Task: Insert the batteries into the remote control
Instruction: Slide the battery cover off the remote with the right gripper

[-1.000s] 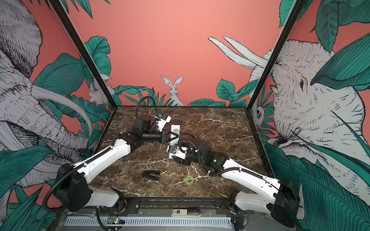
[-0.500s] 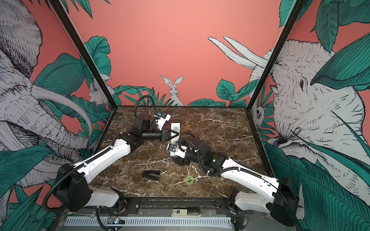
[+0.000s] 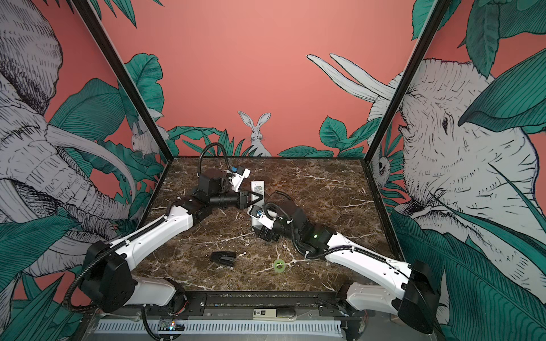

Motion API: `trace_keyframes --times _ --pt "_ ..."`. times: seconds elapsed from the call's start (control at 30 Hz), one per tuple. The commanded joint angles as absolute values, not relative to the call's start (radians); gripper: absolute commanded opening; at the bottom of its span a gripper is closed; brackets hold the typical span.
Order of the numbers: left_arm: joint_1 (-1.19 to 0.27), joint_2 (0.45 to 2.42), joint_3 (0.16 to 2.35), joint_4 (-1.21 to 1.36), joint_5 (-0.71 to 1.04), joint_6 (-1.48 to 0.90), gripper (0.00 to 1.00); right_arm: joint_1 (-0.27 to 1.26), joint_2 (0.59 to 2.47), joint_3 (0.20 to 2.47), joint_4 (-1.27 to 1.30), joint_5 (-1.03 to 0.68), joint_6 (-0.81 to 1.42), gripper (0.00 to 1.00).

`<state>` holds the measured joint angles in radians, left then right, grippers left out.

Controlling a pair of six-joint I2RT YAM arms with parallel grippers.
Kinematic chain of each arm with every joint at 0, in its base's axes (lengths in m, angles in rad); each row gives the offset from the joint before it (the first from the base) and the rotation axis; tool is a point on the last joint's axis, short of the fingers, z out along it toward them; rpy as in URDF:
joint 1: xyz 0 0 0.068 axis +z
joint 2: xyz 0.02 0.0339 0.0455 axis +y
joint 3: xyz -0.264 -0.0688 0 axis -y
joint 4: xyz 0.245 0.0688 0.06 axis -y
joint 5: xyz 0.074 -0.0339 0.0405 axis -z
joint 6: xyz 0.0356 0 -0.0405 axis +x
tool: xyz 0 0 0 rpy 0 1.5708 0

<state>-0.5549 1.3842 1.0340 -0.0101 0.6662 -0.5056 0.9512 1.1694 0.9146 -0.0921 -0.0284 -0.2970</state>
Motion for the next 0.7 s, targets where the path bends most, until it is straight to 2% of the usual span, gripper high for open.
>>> trace_keyframes --times 0.0,0.17,0.37,0.67 --pt "-0.535 1.358 1.002 0.066 0.639 -0.571 0.00 0.959 1.157 0.975 -0.107 0.044 -0.215 0.83" --pt "-0.531 1.348 0.979 0.105 0.573 -0.622 0.00 0.929 1.145 1.008 -0.147 0.009 -0.011 0.82" --pt "-0.530 1.343 0.971 0.110 0.531 -0.646 0.00 0.768 1.162 0.958 -0.060 -0.231 0.308 0.79" --pt "-0.531 1.332 0.965 0.088 0.500 -0.636 0.00 0.736 1.264 0.974 -0.019 -0.331 0.368 0.78"
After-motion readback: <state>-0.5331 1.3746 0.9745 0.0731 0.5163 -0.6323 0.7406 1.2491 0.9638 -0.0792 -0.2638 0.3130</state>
